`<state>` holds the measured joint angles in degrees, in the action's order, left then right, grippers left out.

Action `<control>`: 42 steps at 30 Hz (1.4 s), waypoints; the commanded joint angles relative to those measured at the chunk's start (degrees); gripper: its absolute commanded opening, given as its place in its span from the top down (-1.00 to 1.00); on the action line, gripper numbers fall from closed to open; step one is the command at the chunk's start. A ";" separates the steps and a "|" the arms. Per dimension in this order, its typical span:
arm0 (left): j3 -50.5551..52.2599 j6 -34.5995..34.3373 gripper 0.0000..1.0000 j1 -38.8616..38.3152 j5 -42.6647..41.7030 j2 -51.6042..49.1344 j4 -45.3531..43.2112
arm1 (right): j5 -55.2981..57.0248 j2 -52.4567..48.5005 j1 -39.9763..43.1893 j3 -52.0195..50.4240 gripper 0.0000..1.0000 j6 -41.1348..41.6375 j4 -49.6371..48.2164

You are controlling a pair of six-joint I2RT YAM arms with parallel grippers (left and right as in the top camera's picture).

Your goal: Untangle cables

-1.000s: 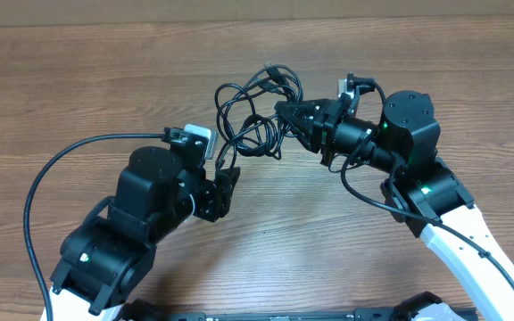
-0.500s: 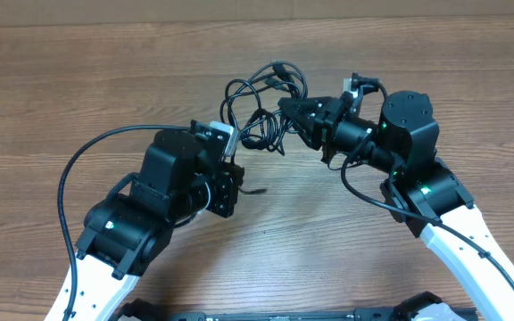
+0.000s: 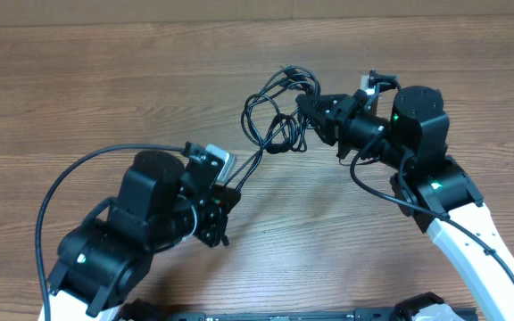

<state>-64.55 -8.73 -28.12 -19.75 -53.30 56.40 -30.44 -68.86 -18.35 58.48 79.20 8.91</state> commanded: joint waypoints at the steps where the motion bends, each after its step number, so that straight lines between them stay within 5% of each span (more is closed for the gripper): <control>1: 0.22 1.51 0.91 -0.04 -0.66 3.21 3.85 | 8.74 0.59 3.89 0.74 0.93 -0.68 -1.75; 16: 0.22 5.05 0.92 -0.04 -0.87 3.52 14.71 | 8.33 0.59 7.82 0.74 0.92 -1.99 -1.70; 23: 0.20 6.23 0.92 -0.04 -0.83 4.11 14.78 | 6.78 0.59 8.41 0.74 0.93 -12.26 -1.75; 28: 0.20 5.97 0.84 -0.04 -1.33 4.33 12.31 | 4.22 0.59 8.41 0.74 0.93 -28.94 -1.16; 37: 0.15 5.88 0.60 -0.02 -1.29 4.42 10.38 | 1.14 0.59 8.41 0.74 0.93 -31.45 -0.68; 42: 0.15 -3.56 0.56 -0.02 2.80 4.42 1.92 | -13.31 0.59 8.41 0.74 0.93 -43.36 -0.66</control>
<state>-64.31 -6.09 -28.12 -19.92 -49.25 60.84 -33.93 -68.86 -9.80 58.48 43.24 8.99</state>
